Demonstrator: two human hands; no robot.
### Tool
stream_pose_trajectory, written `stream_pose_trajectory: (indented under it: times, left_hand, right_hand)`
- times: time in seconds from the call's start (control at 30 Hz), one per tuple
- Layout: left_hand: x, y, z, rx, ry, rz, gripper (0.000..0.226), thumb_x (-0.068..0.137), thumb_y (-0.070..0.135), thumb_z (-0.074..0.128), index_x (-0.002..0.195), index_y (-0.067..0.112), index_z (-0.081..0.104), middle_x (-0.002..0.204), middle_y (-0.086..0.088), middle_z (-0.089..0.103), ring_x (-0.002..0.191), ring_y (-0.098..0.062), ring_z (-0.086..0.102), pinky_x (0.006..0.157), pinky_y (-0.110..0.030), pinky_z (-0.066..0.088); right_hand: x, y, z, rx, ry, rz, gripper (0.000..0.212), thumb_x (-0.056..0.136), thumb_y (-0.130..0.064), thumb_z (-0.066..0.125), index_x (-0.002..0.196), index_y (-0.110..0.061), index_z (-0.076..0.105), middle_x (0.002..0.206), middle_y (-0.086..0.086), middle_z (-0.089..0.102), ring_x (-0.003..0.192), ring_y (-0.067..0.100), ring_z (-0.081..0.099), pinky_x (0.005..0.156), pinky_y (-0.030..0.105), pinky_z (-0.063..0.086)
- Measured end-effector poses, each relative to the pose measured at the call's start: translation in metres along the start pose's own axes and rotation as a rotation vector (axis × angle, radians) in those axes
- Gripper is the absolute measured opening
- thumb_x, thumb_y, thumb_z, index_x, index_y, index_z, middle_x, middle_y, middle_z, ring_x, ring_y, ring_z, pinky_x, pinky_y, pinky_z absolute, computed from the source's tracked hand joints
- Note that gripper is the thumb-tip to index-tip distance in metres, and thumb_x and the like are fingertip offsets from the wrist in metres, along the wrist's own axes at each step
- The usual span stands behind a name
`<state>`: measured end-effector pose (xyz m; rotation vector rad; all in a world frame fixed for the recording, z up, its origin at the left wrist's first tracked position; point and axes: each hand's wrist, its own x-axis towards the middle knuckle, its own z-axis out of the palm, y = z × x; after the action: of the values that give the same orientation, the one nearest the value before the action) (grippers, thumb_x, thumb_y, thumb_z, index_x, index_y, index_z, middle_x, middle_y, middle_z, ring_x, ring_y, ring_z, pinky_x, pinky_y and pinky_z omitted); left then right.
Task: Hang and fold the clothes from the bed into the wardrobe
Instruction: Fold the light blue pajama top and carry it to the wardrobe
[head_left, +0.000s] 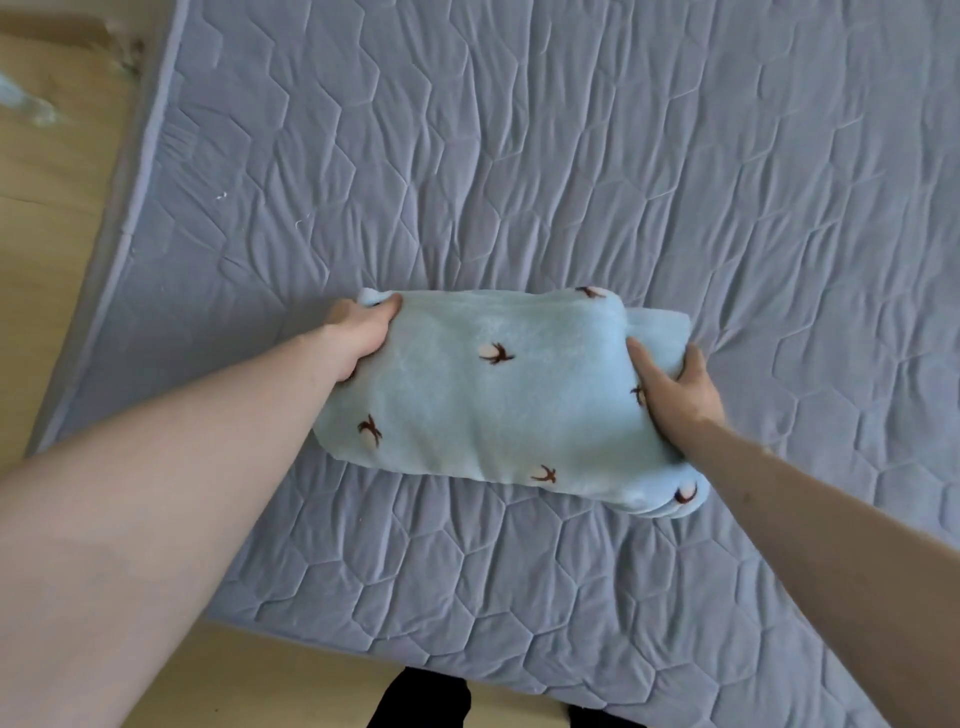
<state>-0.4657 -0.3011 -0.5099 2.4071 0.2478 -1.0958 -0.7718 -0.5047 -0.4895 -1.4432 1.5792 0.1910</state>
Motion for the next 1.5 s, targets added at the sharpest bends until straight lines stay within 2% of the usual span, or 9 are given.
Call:
stream_pose_trajectory:
  times: [0.2, 0.3, 0.47, 0.57, 0.63, 0.77, 0.9, 1.1, 1.5]
  left_hand:
    - [-0.001, -0.004, -0.019, -0.151, -0.1, 0.002, 0.073, 0.08, 0.066, 0.07, 0.135, 0.019, 0.061, 0.121, -0.006, 0.067, 0.106, -0.025, 0.065, 0.096, -0.04, 0.052]
    - [0.001, -0.009, -0.028, -0.285, -0.011, 0.006, 0.067, 0.079, 0.062, 0.073, 0.126, 0.016, 0.064, 0.118, -0.007, 0.069, 0.103, -0.025, 0.067, 0.098, -0.041, 0.054]
    - [0.0, -0.015, -0.02, -0.083, 0.114, -0.01, 0.079, 0.086, 0.07, 0.062, 0.137, 0.01, 0.057, 0.131, -0.011, 0.063, 0.104, -0.029, 0.06, 0.086, -0.035, 0.045]
    - [-0.013, -0.014, -0.024, -0.168, -0.106, -0.062, 0.097, 0.074, 0.085, 0.062, 0.141, 0.016, 0.054, 0.129, -0.003, 0.064, 0.104, -0.022, 0.063, 0.085, -0.035, 0.049]
    - [-0.024, -0.025, -0.034, -0.262, -0.365, -0.068, 0.096, 0.062, 0.092, 0.066, 0.132, 0.025, 0.065, 0.12, 0.001, 0.074, 0.104, -0.02, 0.072, 0.083, -0.037, 0.056]
    - [-0.04, -0.054, -0.039, -0.395, -0.581, 0.087, 0.067, 0.077, 0.069, 0.076, 0.129, 0.028, 0.069, 0.123, -0.001, 0.074, 0.113, -0.022, 0.072, 0.086, -0.04, 0.058]
    - [-0.051, -0.058, -0.028, -0.346, -0.435, 0.112, 0.043, 0.081, 0.04, 0.084, 0.119, 0.021, 0.073, 0.111, -0.001, 0.078, 0.105, -0.023, 0.074, 0.097, -0.047, 0.056]
    - [-0.073, -0.057, -0.036, -0.398, -0.246, 0.046, 0.038, 0.081, 0.046, 0.083, 0.108, 0.02, 0.074, 0.099, 0.0, 0.08, 0.092, -0.021, 0.076, 0.085, -0.039, 0.06]
    - [-0.319, -0.095, -0.155, -0.607, -0.129, -0.111, 0.03, 0.087, 0.051, 0.077, 0.1, 0.025, 0.071, 0.086, 0.003, 0.08, 0.077, -0.022, 0.077, 0.068, -0.033, 0.056]
  right_hand:
    - [0.003, -0.009, -0.019, 0.254, -0.113, 0.219, 0.069, 0.061, -0.07, 0.083, 0.112, -0.027, 0.066, 0.09, 0.0, 0.08, 0.078, 0.025, 0.078, 0.068, 0.035, 0.059]
    - [0.011, -0.015, -0.027, 0.337, -0.001, 0.225, 0.067, 0.068, -0.059, 0.083, 0.117, -0.017, 0.064, 0.091, 0.004, 0.076, 0.076, 0.024, 0.074, 0.057, 0.029, 0.054]
    - [0.015, -0.006, -0.016, 0.222, 0.083, 0.199, 0.05, 0.078, -0.063, 0.076, 0.101, -0.02, 0.065, 0.1, 0.004, 0.074, 0.083, 0.024, 0.07, 0.068, 0.031, 0.052]
    - [0.008, 0.002, -0.01, 0.136, 0.133, 0.154, 0.072, 0.081, -0.071, 0.069, 0.132, -0.023, 0.053, 0.117, -0.001, 0.064, 0.101, 0.026, 0.063, 0.091, 0.041, 0.051]
    - [-0.002, 0.004, -0.013, 0.199, 0.105, 0.118, 0.089, 0.077, -0.074, 0.071, 0.149, -0.035, 0.038, 0.12, -0.007, 0.059, 0.104, 0.022, 0.061, 0.092, 0.039, 0.049]
    - [-0.019, 0.001, -0.016, 0.303, 0.015, 0.061, 0.075, 0.059, -0.083, 0.078, 0.124, -0.058, 0.05, 0.102, -0.022, 0.071, 0.092, 0.009, 0.071, 0.074, 0.03, 0.054]
    - [-0.024, 0.002, -0.012, 0.252, -0.061, 0.029, 0.077, 0.059, -0.067, 0.089, 0.124, -0.046, 0.055, 0.11, -0.009, 0.073, 0.097, 0.021, 0.072, 0.084, 0.043, 0.06]
    - [-0.035, -0.007, -0.032, 0.271, -0.011, 0.064, 0.036, 0.073, -0.05, 0.088, 0.097, -0.039, 0.065, 0.076, -0.012, 0.077, 0.076, 0.018, 0.075, 0.057, 0.027, 0.054]
    - [-0.231, -0.082, -0.128, 0.072, -0.161, -0.064, 0.06, 0.076, -0.057, 0.082, 0.126, -0.03, 0.062, 0.1, -0.001, 0.075, 0.087, 0.023, 0.073, 0.068, 0.033, 0.056]
